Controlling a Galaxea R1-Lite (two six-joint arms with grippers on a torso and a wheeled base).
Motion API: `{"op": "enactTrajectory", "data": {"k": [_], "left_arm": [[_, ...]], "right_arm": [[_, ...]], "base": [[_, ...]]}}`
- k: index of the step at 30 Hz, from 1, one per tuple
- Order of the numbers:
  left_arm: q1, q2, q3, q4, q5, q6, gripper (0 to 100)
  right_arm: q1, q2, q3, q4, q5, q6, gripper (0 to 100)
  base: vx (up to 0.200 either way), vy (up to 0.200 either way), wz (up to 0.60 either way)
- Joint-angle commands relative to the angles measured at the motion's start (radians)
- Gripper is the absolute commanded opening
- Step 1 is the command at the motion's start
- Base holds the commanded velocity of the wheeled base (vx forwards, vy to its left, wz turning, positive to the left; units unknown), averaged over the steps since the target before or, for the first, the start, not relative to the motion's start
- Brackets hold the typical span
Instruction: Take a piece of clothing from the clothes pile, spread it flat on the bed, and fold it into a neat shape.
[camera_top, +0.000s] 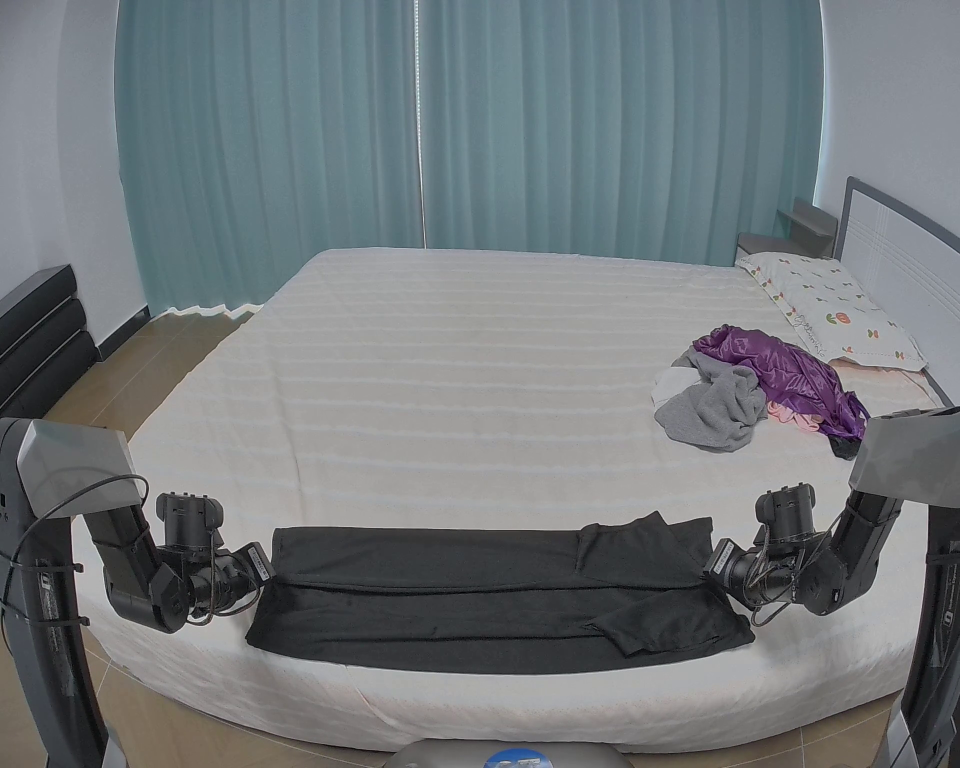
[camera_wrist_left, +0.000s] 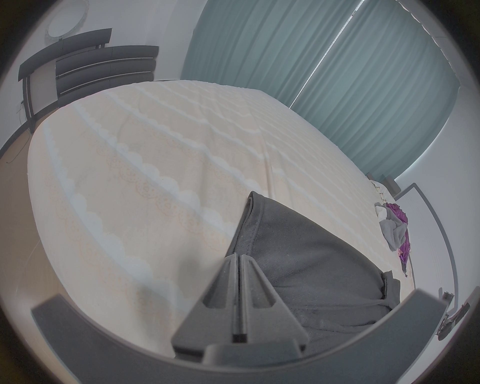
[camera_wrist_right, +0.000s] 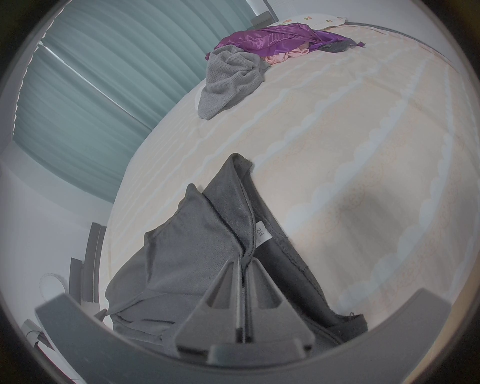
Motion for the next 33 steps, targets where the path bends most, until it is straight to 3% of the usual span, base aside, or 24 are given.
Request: {"op": "enactTrajectory", "data": {"k": [1,4,5,6,7,16,22,28,33], "left_arm": [[0.001,0.003,0.002,0.000,0.000,0.000,0],[-0.002,0.003,0.004,0.000,0.000,0.000,0],[-0.002,0.003,0.004,0.000,0.000,0.000,100],[-0.005,0.003,0.005,0.000,0.000,0.000,100],[-0.005,0.003,0.005,0.000,0.000,0.000,100],[0.007,-0.026,-0.015,-0.008,-0.001,-0.013,100],[0.016,0.009,-0.168,0.009,-0.007,-0.027,100],[-0.004,0.104,-0.329,0.135,-0.006,-0.025,100],[-0.008,0.118,-0.363,0.178,-0.006,-0.019,100]], "right_arm": [[0.001,0.008,0.010,-0.001,0.001,-0.011,0],[0.003,0.011,0.010,0.001,-0.001,-0.014,0],[0.003,0.011,0.010,0.001,-0.002,-0.017,0],[0.003,0.011,0.010,0.001,-0.002,-0.025,0],[0.003,0.012,0.010,0.001,-0.002,-0.026,100],[-0.028,-0.034,-0.021,-0.012,0.012,-0.031,100],[-0.038,0.035,-0.158,0.001,0.031,-0.017,100],[-0.037,0.097,-0.230,-0.018,0.035,-0.014,100],[-0.051,0.144,-0.233,-0.076,0.036,0.007,100]], "base": [[0.000,0.000,0.00],[0.000,0.000,0.00],[0.000,0.000,0.00],[0.000,0.000,0.00],[0.000,0.000,0.00],[0.000,0.000,0.00],[0.000,0.000,0.00],[0.000,0.000,0.00],[0.000,0.000,0.00]]}}
